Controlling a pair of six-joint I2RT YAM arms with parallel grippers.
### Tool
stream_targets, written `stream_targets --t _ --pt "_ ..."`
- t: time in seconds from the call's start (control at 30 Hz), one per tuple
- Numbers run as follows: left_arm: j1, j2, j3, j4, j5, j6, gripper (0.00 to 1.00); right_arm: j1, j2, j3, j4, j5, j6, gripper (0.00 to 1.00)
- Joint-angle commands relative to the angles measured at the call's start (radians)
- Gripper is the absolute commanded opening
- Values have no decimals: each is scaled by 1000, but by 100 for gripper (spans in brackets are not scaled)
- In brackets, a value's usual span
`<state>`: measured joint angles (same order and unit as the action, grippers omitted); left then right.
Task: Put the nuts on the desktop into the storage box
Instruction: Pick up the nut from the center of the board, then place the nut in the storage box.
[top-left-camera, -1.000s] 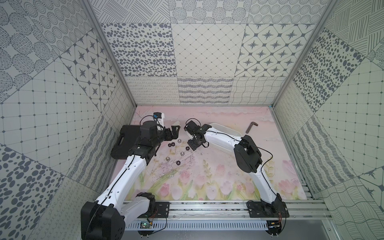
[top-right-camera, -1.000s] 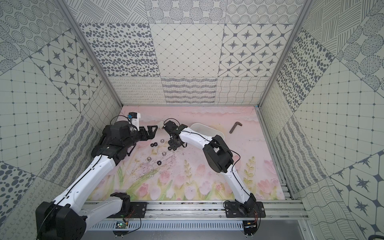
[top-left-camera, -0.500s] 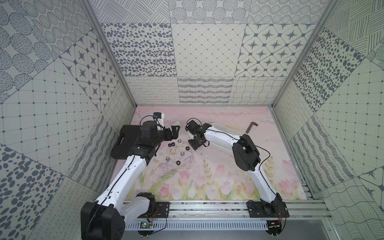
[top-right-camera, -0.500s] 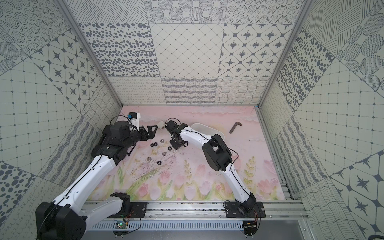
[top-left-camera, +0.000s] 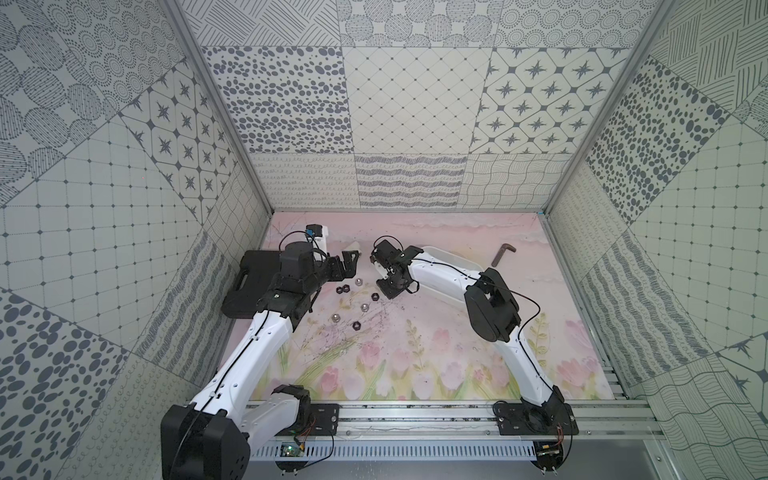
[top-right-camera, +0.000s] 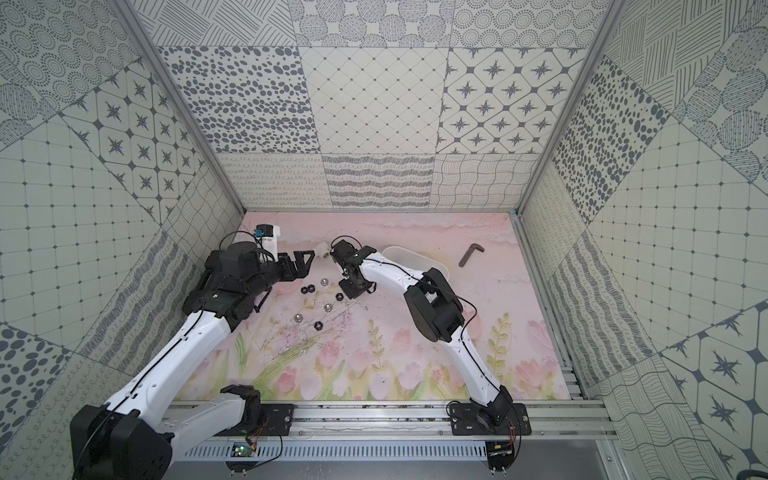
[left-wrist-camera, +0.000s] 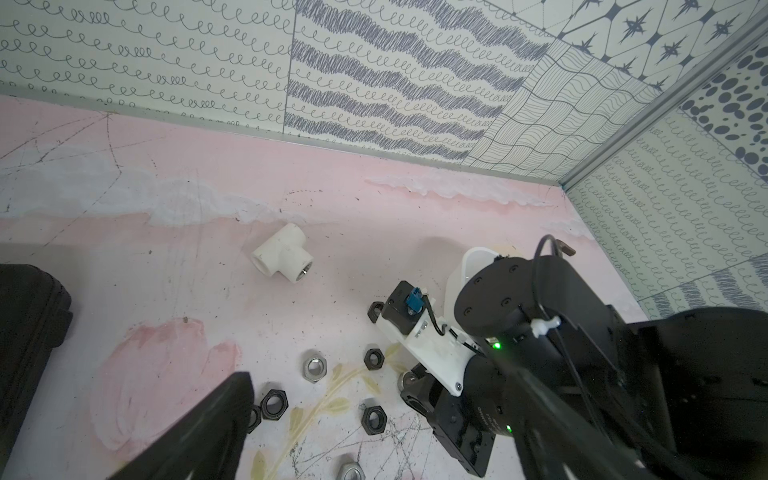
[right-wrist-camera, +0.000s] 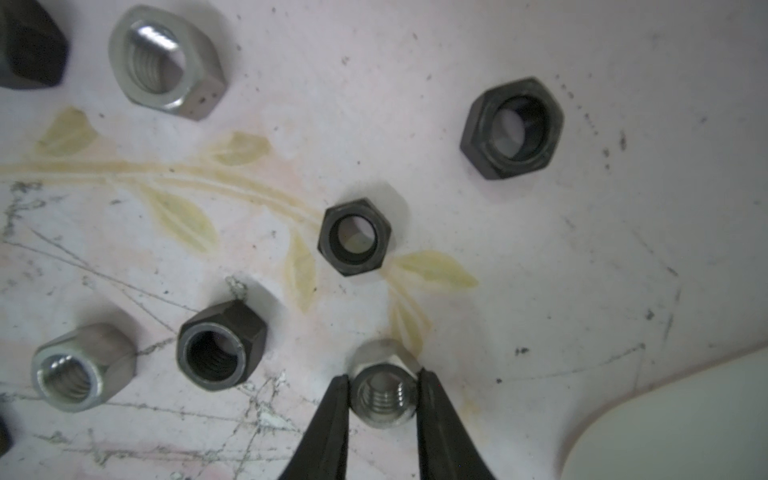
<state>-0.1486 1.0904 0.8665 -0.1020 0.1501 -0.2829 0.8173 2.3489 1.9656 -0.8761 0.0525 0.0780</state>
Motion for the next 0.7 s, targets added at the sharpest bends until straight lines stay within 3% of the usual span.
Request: stream_targets --t 0.0,0.4,0.67 --pt "1 -4 6 -8 -6 25 99 -1 -31 22 12 -14 -9 17" --pt "0 0 16 -8 -5 27 99 -80 -241 -62 90 10 57 16" --pt "0 0 17 -10 -2 25 99 -208 -357 -252 90 75 73 15"
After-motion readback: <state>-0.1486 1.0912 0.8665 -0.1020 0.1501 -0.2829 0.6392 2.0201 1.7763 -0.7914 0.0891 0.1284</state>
